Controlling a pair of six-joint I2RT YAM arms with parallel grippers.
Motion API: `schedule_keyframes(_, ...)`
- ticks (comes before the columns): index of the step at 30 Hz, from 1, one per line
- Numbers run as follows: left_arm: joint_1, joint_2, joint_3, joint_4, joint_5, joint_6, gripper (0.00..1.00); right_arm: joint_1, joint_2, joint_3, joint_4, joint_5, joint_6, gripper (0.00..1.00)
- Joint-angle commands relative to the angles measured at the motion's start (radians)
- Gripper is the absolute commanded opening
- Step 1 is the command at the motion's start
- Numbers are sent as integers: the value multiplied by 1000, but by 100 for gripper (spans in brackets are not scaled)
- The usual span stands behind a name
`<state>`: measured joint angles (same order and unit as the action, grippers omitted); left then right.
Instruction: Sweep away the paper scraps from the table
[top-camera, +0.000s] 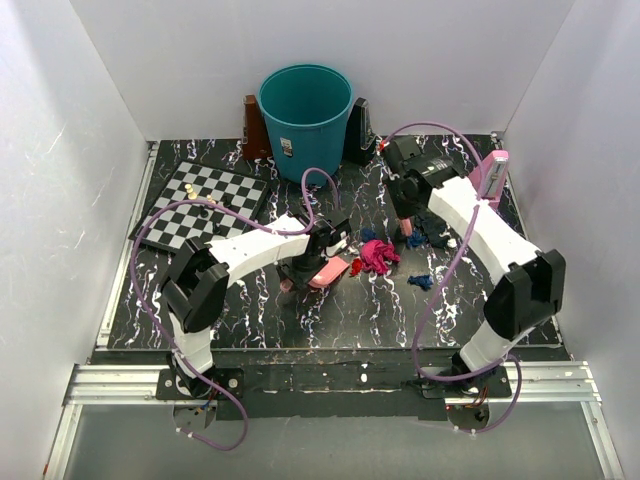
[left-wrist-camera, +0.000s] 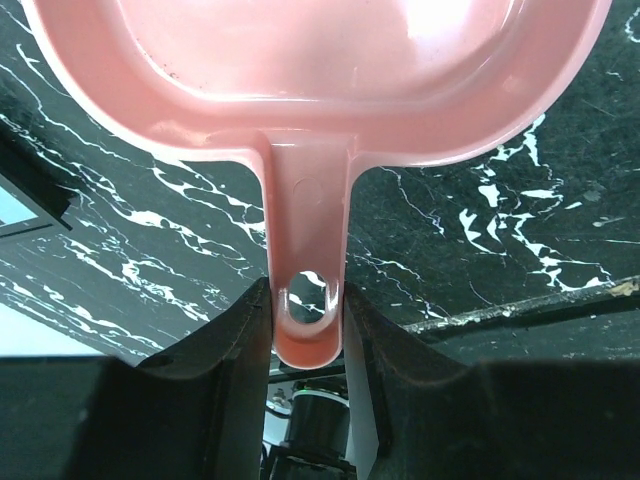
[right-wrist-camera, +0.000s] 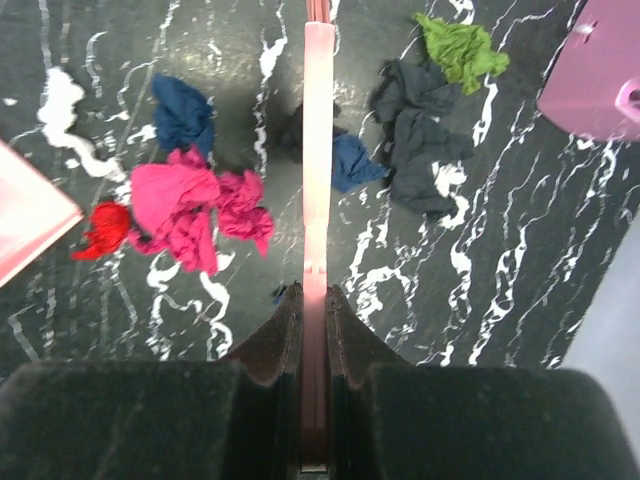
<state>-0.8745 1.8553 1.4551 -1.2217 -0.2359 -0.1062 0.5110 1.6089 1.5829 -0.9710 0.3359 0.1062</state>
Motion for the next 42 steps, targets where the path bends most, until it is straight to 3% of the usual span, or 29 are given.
schedule_keyframes(1, -4, -56, 5, -13, 49, -9, 19, 23, 40, -6, 141, 95, -146, 1)
schedule_keyframes(8, -4, -5, 14, 4, 38, 3, 19, 125, 106, -8, 157, -44, -206, 1)
schedule_keyframes(13, -4, 41, 30, 16, 52, 7, 17, 139, 62, -4, 130, -372, -172, 1)
schedule_keyframes(17, -4, 51, 13, 45, 52, 5, 15, 104, -61, -37, 192, -527, -116, 1)
schedule_keyframes(21, -4, 38, -9, 64, 38, 2, 15, 67, -109, 2, 158, -474, -85, 1)
schedule_keyframes(27, -4, 15, -12, 62, 38, -3, 15, 60, -57, 5, 144, -152, -86, 1)
schedule_keyframes(33, -4, 7, -12, 67, 58, 2, 15, 64, 92, 22, 140, 196, -103, 1)
schedule_keyframes(36, -4, 7, -13, 70, 61, 2, 15, 83, 172, 32, 121, 294, -151, 1)
schedule_keyframes(39, -4, 2, -21, 79, 63, 2, 15, 107, 207, 26, 107, 208, -154, 1)
schedule_keyframes(42, -4, 2, -27, 85, 63, 5, 15, 109, 146, -21, 170, -166, -120, 1)
